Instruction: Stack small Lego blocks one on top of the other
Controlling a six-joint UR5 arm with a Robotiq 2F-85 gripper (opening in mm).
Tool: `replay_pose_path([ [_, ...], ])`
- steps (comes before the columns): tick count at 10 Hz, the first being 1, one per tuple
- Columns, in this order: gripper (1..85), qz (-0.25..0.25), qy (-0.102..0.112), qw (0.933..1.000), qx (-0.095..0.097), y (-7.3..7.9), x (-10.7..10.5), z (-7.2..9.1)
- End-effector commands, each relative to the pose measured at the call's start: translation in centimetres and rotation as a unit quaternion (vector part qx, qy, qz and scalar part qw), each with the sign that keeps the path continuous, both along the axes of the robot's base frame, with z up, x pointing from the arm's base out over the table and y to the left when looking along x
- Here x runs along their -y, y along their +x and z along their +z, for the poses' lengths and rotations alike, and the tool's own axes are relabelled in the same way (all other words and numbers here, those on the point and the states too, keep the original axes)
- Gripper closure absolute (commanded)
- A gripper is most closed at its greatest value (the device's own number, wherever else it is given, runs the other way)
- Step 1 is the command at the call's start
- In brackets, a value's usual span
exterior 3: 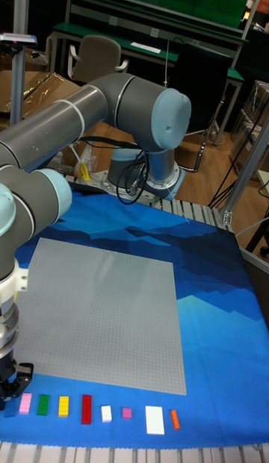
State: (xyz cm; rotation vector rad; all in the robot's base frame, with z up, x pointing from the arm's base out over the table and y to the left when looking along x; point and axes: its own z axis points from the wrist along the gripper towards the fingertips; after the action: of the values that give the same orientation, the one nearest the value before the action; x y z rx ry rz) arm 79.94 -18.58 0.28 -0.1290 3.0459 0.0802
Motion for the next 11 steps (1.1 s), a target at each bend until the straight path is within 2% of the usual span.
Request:
replay_pose_path([
  [1,46.0,-0.002,0.006,1.0000,0.000,0.06,-0.11,0.27],
  [7,44.0,-0.001,0.011,0.9999,0.001,0.06,-0.23,0.01],
  [11,44.3,0.003,0.012,0.9999,0.009,0.37,0.06,-0.40],
])
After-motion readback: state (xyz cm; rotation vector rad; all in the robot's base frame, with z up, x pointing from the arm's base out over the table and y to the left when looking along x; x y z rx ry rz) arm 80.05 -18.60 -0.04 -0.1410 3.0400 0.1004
